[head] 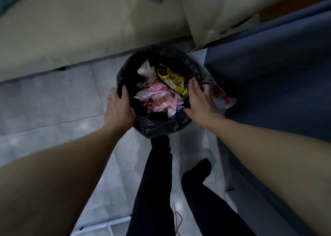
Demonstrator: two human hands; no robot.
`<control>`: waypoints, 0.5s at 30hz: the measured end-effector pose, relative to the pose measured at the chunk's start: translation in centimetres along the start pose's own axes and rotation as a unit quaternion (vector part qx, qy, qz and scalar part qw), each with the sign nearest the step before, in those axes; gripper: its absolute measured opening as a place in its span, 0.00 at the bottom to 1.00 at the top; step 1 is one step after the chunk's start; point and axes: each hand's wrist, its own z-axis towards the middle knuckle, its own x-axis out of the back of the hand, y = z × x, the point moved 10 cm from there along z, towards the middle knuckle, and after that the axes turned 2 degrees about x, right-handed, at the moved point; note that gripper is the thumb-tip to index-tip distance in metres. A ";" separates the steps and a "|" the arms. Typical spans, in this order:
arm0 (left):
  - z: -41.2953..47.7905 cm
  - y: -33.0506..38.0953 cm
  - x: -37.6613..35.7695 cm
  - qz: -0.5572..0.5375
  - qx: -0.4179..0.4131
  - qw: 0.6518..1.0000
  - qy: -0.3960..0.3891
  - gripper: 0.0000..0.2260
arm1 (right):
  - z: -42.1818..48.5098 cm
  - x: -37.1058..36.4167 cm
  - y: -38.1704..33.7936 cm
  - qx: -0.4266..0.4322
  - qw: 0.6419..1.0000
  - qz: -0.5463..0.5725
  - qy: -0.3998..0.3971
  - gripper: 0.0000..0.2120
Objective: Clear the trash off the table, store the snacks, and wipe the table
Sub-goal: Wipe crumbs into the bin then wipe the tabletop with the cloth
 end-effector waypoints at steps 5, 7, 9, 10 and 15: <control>2.6 -1.1 -4.2 -0.013 0.005 1.000 -0.010 0.34 | 3.2 -2.9 0.9 -0.005 1.000 -0.018 -0.008 0.48; 3.2 -1.5 -5.6 -0.014 0.004 1.000 -0.018 0.34 | 4.0 -3.7 0.9 -0.002 1.000 -0.024 -0.009 0.48; 3.9 -2.1 -6.6 -0.013 0.007 0.999 -0.028 0.35 | 4.7 -4.4 1.0 -0.001 1.000 -0.025 -0.013 0.48; 4.2 -2.4 -7.0 -0.014 0.009 0.999 -0.034 0.36 | 4.9 -4.7 0.9 -0.002 1.000 -0.024 -0.018 0.48; 5.3 -2.6 -8.6 -0.057 -0.005 0.993 -0.101 0.40 | 5.6 -6.8 1.1 -0.008 0.998 0.002 -0.063 0.50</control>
